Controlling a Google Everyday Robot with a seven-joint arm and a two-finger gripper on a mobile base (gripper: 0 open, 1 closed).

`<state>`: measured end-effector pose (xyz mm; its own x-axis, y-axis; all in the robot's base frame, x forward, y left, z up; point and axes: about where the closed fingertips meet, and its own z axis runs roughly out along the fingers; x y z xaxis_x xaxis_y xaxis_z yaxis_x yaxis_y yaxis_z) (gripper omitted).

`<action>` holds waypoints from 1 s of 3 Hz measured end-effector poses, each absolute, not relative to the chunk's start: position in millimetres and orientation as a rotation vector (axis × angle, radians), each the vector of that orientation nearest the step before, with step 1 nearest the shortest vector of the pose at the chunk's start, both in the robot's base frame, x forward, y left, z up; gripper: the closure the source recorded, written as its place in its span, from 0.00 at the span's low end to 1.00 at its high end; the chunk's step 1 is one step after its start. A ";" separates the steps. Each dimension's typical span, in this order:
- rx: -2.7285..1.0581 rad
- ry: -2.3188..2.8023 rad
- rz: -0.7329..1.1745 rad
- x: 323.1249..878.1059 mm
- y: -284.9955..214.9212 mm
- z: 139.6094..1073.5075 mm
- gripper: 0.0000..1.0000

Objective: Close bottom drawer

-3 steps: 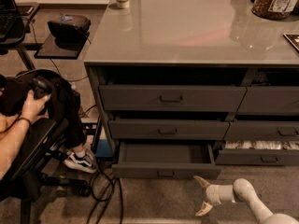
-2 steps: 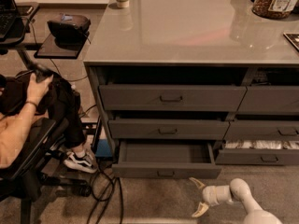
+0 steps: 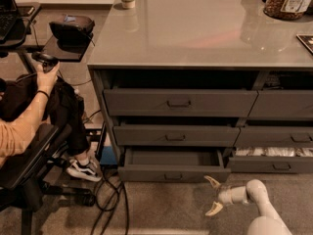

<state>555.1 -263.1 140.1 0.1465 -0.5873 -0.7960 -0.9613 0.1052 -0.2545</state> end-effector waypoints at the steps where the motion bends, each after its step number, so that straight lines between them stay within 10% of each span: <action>1: -1.609 1.522 0.396 598.7 -282.2 162.7 0.00; 3: -1.603 1.543 0.361 609.1 -286.1 158.6 0.00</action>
Offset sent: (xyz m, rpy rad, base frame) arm 0.0421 -0.0170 0.0203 -0.0673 -0.0948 -0.0331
